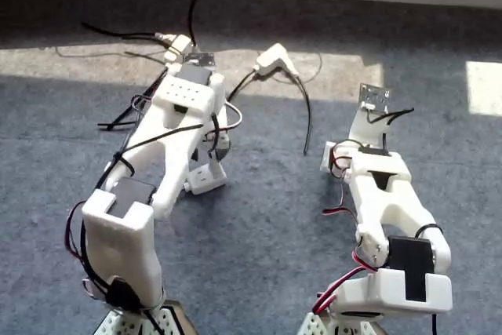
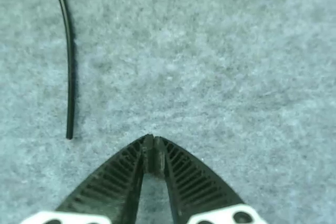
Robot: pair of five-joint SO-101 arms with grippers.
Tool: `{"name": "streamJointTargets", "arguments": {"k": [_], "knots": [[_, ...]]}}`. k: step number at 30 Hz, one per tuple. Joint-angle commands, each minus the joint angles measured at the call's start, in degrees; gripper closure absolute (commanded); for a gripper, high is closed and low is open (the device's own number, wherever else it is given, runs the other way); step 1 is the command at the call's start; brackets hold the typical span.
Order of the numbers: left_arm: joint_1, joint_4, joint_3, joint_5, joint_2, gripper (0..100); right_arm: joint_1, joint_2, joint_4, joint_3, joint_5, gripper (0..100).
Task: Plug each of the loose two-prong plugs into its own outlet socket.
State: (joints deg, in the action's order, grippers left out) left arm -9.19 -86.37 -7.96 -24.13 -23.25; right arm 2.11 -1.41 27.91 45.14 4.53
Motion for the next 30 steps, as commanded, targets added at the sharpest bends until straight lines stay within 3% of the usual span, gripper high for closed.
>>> {"name": "streamJointTargets", "arguments": {"k": [1, 7, 12, 16, 19, 26, 30], "knots": [[1.4, -3.3, -13.3, 16.4, 0.8, 79, -0.5, -0.2, -1.0, -0.4, 0.3, 99.2], [1.1, -6.8, -31.3, 35.9, 0.8, 78, -0.5, -0.2, -1.0, -0.4, 0.3, 99.2], [1.5, -6.6, -43.2, 58.9, 0.7, 78, -0.5, -0.2, -1.0, -0.4, 0.3, 99.2], [3.0, -8.7, -45.7, 74.9, 0.7, 78, -0.5, -0.2, -1.0, -0.4, 0.3, 99.2], [3.6, -15.0, -45.1, 85.6, 0.3, 78, -0.5, -0.2, -1.0, -0.4, 0.3, 99.2], [6.8, -15.6, -31.8, 97.8, 0.8, 78, -0.5, -0.2, -1.0, -0.4, 0.3, 99.2], [4.1, -15.6, -22.2, 96.4, 0.8, 78, -0.5, -0.2, -1.0, -0.4, 0.3, 99.2]]}}
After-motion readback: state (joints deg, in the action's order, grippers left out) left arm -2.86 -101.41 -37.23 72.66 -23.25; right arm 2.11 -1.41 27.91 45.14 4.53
